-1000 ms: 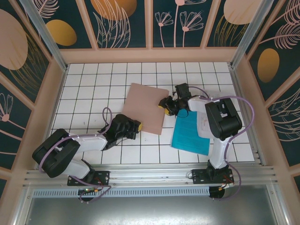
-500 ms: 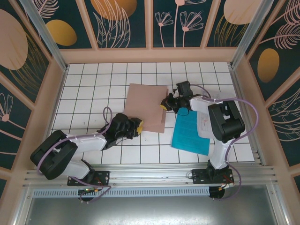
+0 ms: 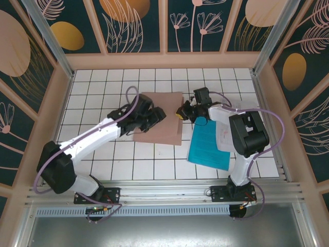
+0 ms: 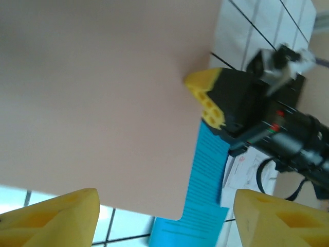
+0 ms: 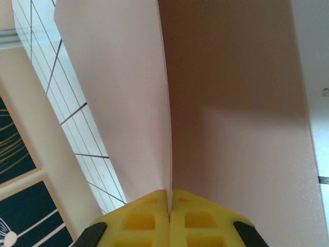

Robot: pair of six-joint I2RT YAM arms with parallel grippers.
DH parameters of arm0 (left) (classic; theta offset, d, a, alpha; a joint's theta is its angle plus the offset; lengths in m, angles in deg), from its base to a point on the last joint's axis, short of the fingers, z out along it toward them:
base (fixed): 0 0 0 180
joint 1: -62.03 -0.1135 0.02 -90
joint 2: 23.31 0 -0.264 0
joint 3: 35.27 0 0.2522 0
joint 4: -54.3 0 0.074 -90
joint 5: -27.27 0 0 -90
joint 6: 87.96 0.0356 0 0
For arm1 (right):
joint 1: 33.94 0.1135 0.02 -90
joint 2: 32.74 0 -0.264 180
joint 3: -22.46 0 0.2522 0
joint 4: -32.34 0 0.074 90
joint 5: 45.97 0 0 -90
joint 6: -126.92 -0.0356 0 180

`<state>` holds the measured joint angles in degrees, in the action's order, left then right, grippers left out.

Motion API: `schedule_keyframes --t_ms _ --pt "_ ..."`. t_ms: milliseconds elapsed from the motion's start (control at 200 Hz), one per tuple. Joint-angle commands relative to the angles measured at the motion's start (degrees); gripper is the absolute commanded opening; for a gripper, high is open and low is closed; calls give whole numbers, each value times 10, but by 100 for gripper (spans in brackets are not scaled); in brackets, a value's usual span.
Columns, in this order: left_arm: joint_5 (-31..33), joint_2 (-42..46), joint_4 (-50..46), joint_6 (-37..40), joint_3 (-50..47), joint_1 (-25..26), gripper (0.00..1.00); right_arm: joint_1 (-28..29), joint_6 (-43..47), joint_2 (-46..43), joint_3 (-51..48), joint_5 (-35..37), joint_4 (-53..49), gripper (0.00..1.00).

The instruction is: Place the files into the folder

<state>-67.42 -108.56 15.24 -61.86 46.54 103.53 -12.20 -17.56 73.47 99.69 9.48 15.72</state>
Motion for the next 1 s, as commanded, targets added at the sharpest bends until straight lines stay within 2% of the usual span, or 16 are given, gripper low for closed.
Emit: schedule_keyframes --t_ms 0,215,380,505,691,851,901,991 --pt "20 -49 -102 204 72 26 70 2 -13 -18 32 8 -32 0" --pt "105 -176 -170 321 224 87 71 4 -21 -8 61 -2 -60 0" --pt "245 -271 -241 351 322 131 72 5 -26 -9 68 -6 -63 0" --pt "334 -307 -281 361 341 148 71 5 -27 -8 74 -10 -65 0" --pt "379 -327 -275 381 320 161 64 5 -27 -4 78 -15 -67 0" --pt "395 -337 -267 388 309 162 46 5 -29 -4 78 -18 -69 0" --pt "399 -334 -264 387 307 162 37 5 -30 -5 78 -19 -69 0" --pt "403 -327 -260 387 302 162 13 5 -29 -5 77 -21 -68 0"
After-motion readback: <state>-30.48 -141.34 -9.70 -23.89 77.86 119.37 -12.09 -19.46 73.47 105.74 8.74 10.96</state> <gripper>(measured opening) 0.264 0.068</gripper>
